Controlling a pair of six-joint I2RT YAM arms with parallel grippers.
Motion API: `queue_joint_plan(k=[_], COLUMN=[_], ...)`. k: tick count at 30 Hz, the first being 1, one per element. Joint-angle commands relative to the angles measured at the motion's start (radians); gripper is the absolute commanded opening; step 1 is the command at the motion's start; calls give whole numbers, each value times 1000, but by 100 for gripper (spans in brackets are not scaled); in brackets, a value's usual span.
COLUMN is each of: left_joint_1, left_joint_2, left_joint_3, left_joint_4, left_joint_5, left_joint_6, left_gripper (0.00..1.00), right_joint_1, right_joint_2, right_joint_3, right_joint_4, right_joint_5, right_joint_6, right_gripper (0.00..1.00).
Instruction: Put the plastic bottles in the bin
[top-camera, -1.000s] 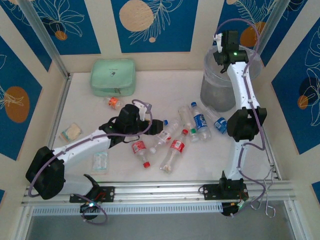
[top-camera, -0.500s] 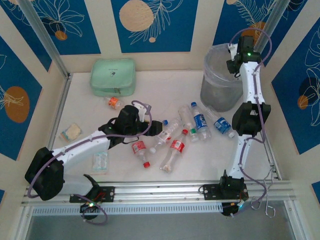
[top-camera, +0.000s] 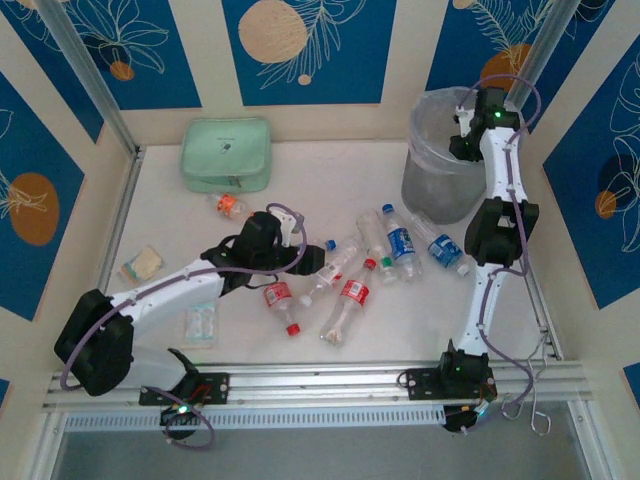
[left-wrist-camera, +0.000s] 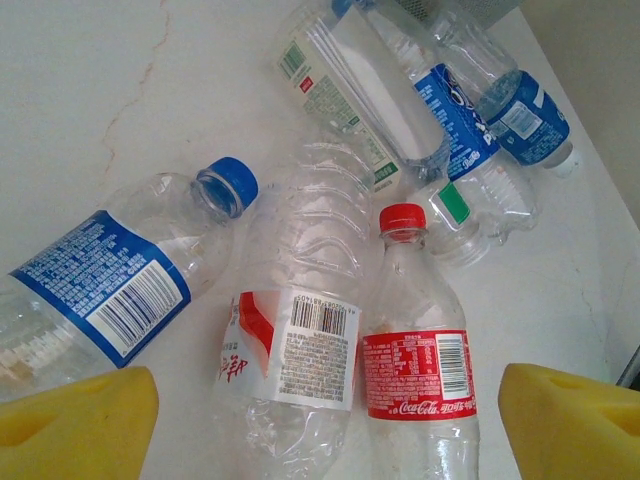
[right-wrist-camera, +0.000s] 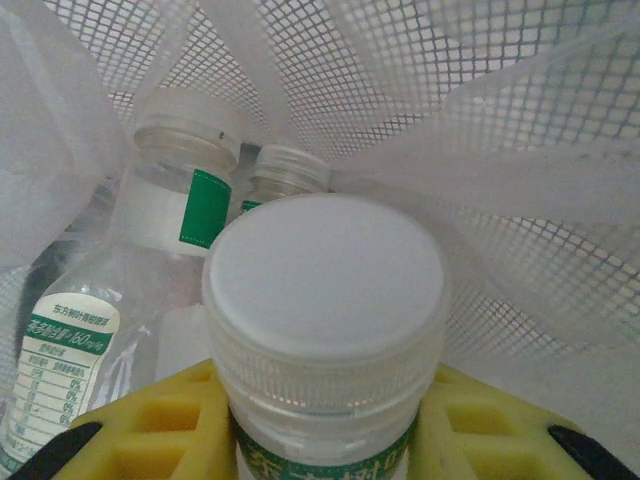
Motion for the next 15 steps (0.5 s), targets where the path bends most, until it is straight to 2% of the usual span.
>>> queue_joint_plan(k=[1, 7, 13, 15], left_joint_1=[-3, -3, -5, -4], left_joint_2=[10, 12, -3, -9], left_joint_3=[34, 36, 31, 26], left_joint_4=[-14, -23, -14, -6], left_joint_5=[21, 28, 27, 28], left_joint_6=[5, 2, -4, -7], left_gripper=[90, 93, 94, 94], right_joint_1=[-16, -15, 11, 23], right_joint_2=[-40, -118, -247, -284], right_joint_3=[49, 80, 12, 0], right_joint_4=[-68, -105, -88, -89], right_joint_5=[-18, -32, -8, -6], right_joint_6=[22, 61, 76, 89], right_gripper=[43, 62, 73, 74])
